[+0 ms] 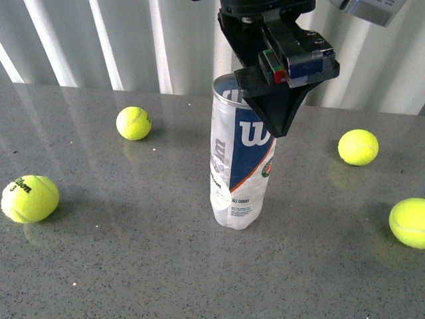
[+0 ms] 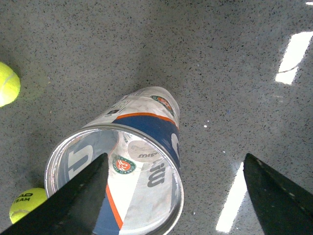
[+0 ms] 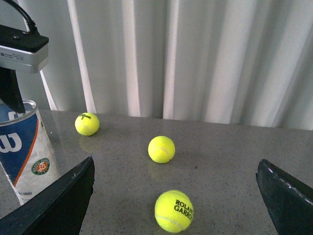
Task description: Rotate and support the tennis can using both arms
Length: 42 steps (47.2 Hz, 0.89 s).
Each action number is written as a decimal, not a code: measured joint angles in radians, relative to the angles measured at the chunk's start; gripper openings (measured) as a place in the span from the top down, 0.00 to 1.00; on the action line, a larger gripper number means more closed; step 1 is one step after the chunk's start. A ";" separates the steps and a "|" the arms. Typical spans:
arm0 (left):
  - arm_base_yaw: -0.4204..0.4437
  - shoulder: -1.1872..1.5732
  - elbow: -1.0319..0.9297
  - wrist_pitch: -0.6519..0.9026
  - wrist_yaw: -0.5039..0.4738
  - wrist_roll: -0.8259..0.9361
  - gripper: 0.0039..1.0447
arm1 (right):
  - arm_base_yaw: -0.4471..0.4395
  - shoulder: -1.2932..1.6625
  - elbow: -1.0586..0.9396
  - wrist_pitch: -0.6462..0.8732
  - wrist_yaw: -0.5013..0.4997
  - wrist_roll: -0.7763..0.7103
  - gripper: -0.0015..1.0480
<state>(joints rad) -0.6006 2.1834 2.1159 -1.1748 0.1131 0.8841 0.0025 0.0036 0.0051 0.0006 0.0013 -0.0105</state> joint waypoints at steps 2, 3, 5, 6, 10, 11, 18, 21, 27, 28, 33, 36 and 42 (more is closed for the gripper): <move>0.003 -0.004 0.008 -0.004 0.002 -0.002 0.12 | 0.000 0.000 0.000 0.000 0.000 0.000 0.07; 0.005 -0.008 0.017 -0.008 0.003 -0.006 0.07 | 0.000 0.000 0.000 0.000 0.000 0.000 0.07; 0.011 -0.018 0.032 -0.016 0.015 -0.012 0.05 | 0.000 0.000 0.000 0.000 0.000 0.000 0.07; 0.014 -0.023 0.038 -0.019 0.021 -0.017 0.06 | 0.000 0.000 0.000 0.000 0.000 0.000 0.07; 0.037 -0.064 0.076 -0.021 0.070 -0.040 0.06 | 0.000 0.000 0.000 0.000 0.000 0.000 0.07; 0.043 -0.074 0.083 -0.015 0.083 -0.048 0.06 | 0.000 0.000 0.000 0.000 0.000 0.000 0.07; 0.151 -0.301 -0.025 0.275 0.164 -0.207 0.06 | 0.000 0.000 0.000 0.000 0.000 0.000 0.07; 0.227 -0.452 -0.164 0.453 0.157 -0.325 0.06 | 0.000 0.000 0.000 0.000 0.000 0.000 0.07; 0.386 -0.758 -0.503 0.687 0.211 -0.513 0.06 | 0.000 0.000 0.000 0.000 0.000 0.000 0.07; 0.416 -0.813 -0.571 0.717 0.223 -0.541 0.06 | 0.000 0.000 0.000 0.000 0.000 0.000 0.07; 0.497 -0.959 -0.764 0.777 0.270 -0.603 0.06 | 0.000 0.000 0.000 0.000 0.000 0.000 0.07; 0.526 -1.029 -0.868 0.831 0.243 -0.646 0.08 | 0.000 0.000 0.000 0.000 0.000 0.000 0.07; 0.589 -1.237 -1.266 1.281 -0.094 -0.811 0.32 | 0.000 0.000 0.000 0.000 0.001 0.000 0.07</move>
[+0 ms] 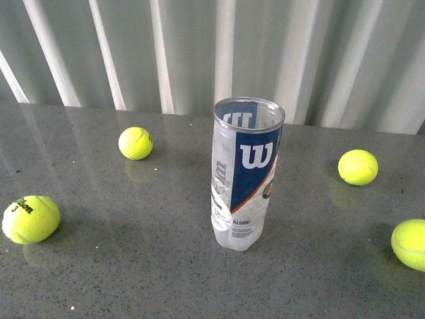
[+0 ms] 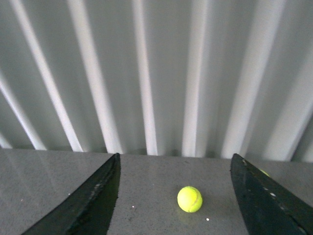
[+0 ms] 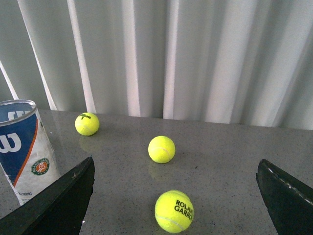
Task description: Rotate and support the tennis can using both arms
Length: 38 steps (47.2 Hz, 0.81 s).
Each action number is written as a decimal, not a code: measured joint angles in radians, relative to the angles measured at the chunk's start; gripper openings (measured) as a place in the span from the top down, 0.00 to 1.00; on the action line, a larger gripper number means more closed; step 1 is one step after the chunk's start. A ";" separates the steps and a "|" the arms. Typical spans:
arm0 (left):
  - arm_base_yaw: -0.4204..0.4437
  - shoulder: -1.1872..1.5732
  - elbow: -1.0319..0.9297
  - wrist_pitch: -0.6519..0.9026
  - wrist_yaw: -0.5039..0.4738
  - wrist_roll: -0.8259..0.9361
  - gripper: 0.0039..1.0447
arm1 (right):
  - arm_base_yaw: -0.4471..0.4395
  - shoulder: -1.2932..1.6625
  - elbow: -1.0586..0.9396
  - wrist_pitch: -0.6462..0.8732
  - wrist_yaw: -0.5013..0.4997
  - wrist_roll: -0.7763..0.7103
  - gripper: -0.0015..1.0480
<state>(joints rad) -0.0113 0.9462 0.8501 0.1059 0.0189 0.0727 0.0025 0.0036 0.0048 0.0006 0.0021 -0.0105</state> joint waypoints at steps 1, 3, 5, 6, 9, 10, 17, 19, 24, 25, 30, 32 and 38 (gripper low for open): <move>0.006 -0.034 -0.069 0.054 -0.013 -0.020 0.37 | 0.000 0.000 0.000 0.000 0.000 0.000 0.07; 0.013 -0.078 -0.167 0.114 -0.025 -0.039 0.46 | 0.000 0.000 0.000 0.000 0.000 0.000 0.07; 0.014 -0.113 -0.244 0.150 -0.024 -0.050 0.54 | 0.000 0.000 0.000 0.000 -0.001 0.000 0.07; 0.014 -0.119 -0.258 0.156 -0.023 -0.051 0.56 | 0.000 0.000 0.000 0.000 -0.003 0.000 0.07; 0.013 -0.146 -0.332 0.186 -0.021 -0.057 0.66 | 0.000 0.000 0.000 0.000 -0.004 0.000 0.07; 0.013 -0.154 -0.364 0.195 -0.020 -0.058 0.72 | 0.000 0.000 0.000 0.000 -0.003 0.000 0.07; 0.011 -0.243 -0.503 0.251 -0.018 -0.067 0.97 | 0.000 0.000 0.000 0.000 0.000 0.000 0.07; 0.011 -0.261 -0.528 0.260 -0.019 -0.070 0.97 | 0.000 0.000 0.000 0.000 -0.001 0.000 0.07; 0.011 -0.298 -0.583 0.269 -0.021 -0.071 0.97 | 0.000 0.000 0.000 0.000 -0.001 0.000 0.07; 0.011 -0.305 -0.593 0.270 -0.020 -0.072 0.97 | 0.000 0.000 0.000 0.000 -0.001 0.000 0.07; 0.011 -0.346 -0.642 0.275 -0.019 -0.071 0.97 | 0.000 0.000 0.000 0.000 0.000 0.000 0.07; 0.011 -0.367 -0.661 0.275 -0.019 -0.071 0.97 | 0.000 0.000 0.000 0.000 0.000 0.000 0.07; 0.011 -0.423 -0.709 0.273 -0.020 -0.072 0.97 | 0.000 0.000 0.000 0.000 -0.001 0.000 0.07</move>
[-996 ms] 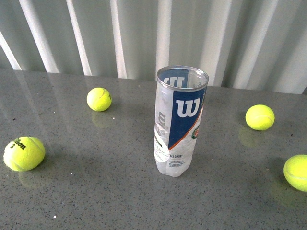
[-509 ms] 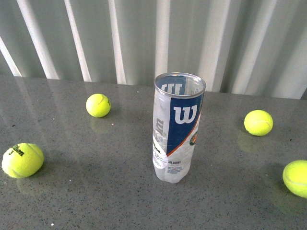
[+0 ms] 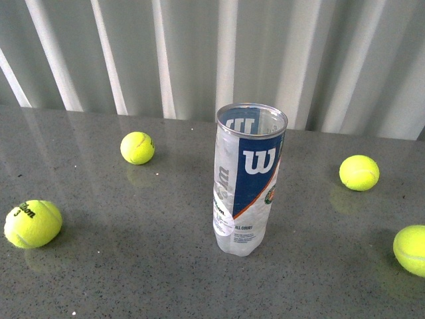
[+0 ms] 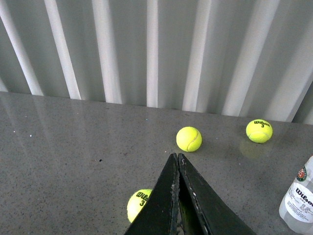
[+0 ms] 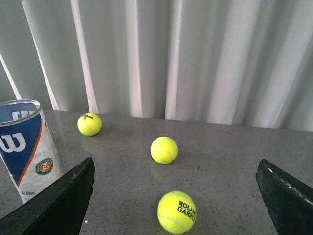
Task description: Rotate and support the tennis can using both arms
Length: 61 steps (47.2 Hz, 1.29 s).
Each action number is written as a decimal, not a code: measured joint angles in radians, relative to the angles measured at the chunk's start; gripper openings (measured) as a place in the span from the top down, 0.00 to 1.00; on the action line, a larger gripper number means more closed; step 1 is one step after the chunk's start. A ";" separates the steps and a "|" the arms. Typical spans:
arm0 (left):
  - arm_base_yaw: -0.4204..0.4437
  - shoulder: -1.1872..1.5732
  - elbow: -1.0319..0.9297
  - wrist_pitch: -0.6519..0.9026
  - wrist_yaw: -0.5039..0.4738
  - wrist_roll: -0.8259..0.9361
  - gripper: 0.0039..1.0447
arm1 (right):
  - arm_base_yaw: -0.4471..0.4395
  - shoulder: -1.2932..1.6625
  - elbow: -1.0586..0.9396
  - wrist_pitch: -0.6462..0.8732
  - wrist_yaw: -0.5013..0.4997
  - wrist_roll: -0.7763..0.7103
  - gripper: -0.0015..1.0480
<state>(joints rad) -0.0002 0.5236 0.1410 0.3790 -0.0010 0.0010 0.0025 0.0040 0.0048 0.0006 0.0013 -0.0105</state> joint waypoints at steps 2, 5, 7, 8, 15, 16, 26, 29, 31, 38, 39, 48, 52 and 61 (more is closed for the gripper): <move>0.000 -0.012 -0.008 -0.002 0.000 0.000 0.97 | 0.000 0.000 0.000 0.000 0.000 0.000 0.07; 0.000 -0.039 -0.026 -0.012 0.001 0.000 0.97 | 0.000 0.000 0.000 0.000 0.000 0.000 0.07; 0.000 -0.058 -0.037 -0.019 0.000 0.000 0.97 | 0.000 0.000 0.000 0.000 0.000 0.000 0.07; 0.000 -0.070 -0.044 -0.024 0.001 0.000 0.97 | 0.000 0.000 0.000 0.000 0.000 0.000 0.07; 0.000 -0.136 -0.074 -0.061 0.000 0.000 0.97 | 0.000 0.000 0.000 0.000 0.000 0.000 0.07; 0.000 -0.146 -0.078 -0.067 0.000 0.000 0.97 | 0.000 0.000 0.000 0.000 0.000 0.000 0.07; 0.000 -0.217 -0.100 -0.114 0.000 0.000 0.97 | 0.000 0.000 0.000 0.000 0.000 0.000 0.07; 0.000 -0.238 -0.110 -0.126 0.000 0.000 0.97 | 0.000 0.000 0.000 0.000 0.000 0.000 0.07; 0.000 -0.246 -0.116 -0.118 0.000 -0.001 0.97 | 0.000 0.000 0.000 0.000 0.000 0.000 0.07; 0.000 -0.301 -0.116 -0.152 0.000 -0.003 0.97 | 0.000 0.000 0.000 0.000 0.000 0.000 0.07; 0.000 -0.306 -0.116 -0.157 0.000 -0.003 0.97 | 0.000 0.000 0.000 0.000 0.000 0.000 0.07; 0.000 -0.344 -0.116 -0.196 0.000 -0.003 0.97 | 0.000 0.000 0.000 0.000 0.000 0.000 0.07; 0.000 -0.421 -0.116 -0.296 0.001 -0.003 0.97 | 0.000 0.000 0.000 0.000 0.000 0.000 0.07; 0.000 -0.519 -0.116 -0.377 0.000 -0.003 0.97 | 0.000 0.000 0.000 0.000 0.000 0.000 0.07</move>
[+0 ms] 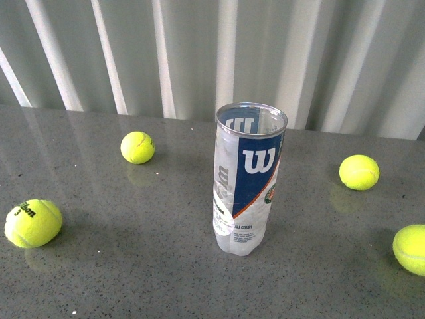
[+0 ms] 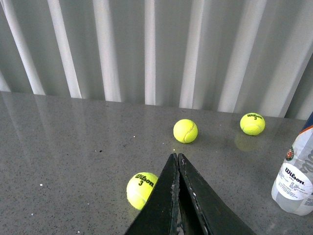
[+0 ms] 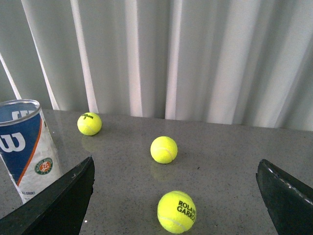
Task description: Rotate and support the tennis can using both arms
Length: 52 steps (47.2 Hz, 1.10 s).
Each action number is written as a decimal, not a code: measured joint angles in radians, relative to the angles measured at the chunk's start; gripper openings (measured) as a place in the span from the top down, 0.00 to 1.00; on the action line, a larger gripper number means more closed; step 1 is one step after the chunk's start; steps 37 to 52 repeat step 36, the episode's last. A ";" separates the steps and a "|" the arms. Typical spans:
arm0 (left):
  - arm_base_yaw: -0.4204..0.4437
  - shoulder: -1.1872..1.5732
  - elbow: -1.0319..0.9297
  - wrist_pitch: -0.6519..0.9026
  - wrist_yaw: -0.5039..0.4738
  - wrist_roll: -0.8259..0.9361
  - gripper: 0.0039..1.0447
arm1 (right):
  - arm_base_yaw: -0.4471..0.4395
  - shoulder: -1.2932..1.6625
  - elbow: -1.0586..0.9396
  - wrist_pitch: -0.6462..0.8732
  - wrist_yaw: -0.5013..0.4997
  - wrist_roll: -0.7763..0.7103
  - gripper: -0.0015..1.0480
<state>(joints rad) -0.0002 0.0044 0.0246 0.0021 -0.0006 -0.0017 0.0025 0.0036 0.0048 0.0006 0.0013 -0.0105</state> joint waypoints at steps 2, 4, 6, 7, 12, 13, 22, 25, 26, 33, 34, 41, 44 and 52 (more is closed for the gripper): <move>0.000 0.000 0.000 0.000 0.000 0.000 0.97 | 0.000 0.000 0.000 0.000 0.000 0.000 0.07; 0.000 0.000 0.000 -0.001 0.000 0.000 0.97 | 0.000 0.000 0.000 0.000 0.000 0.000 0.07; 0.000 0.000 0.000 -0.001 0.000 0.000 0.97 | 0.000 0.000 0.000 0.000 0.000 0.000 0.07; 0.000 0.000 0.000 -0.001 0.000 -0.001 0.95 | 0.000 0.000 0.000 0.000 0.000 0.000 0.07; 0.000 0.000 0.000 -0.002 0.000 -0.001 0.73 | 0.000 0.000 0.000 0.000 0.000 0.000 0.07; 0.000 0.000 0.000 -0.002 0.000 -0.001 0.68 | 0.000 0.000 0.000 0.000 0.000 0.000 0.07; 0.000 -0.001 0.000 -0.002 0.000 -0.001 0.31 | 0.000 0.000 0.000 0.000 0.000 0.000 0.07; 0.000 -0.001 0.000 -0.002 0.000 -0.001 0.19 | 0.000 0.000 0.000 0.000 0.000 0.000 0.07; 0.000 -0.001 0.000 -0.002 0.000 -0.001 0.15 | 0.000 0.000 0.000 0.000 0.000 0.000 0.07; 0.000 -0.001 0.000 -0.002 0.000 0.000 0.07 | 0.000 0.000 0.000 0.000 0.000 0.000 0.07; 0.000 -0.001 0.000 -0.002 0.000 0.000 0.06 | 0.000 0.000 0.000 0.000 0.000 0.000 0.07; 0.000 -0.001 0.000 -0.002 0.000 0.000 0.06 | 0.000 0.000 0.000 0.000 0.000 0.000 0.07; 0.000 -0.001 0.000 -0.002 0.000 0.000 0.06 | 0.000 0.000 0.000 0.000 0.000 0.000 0.07; 0.000 -0.001 0.000 -0.002 0.000 0.000 0.06 | 0.000 0.000 0.000 0.000 0.000 0.000 0.07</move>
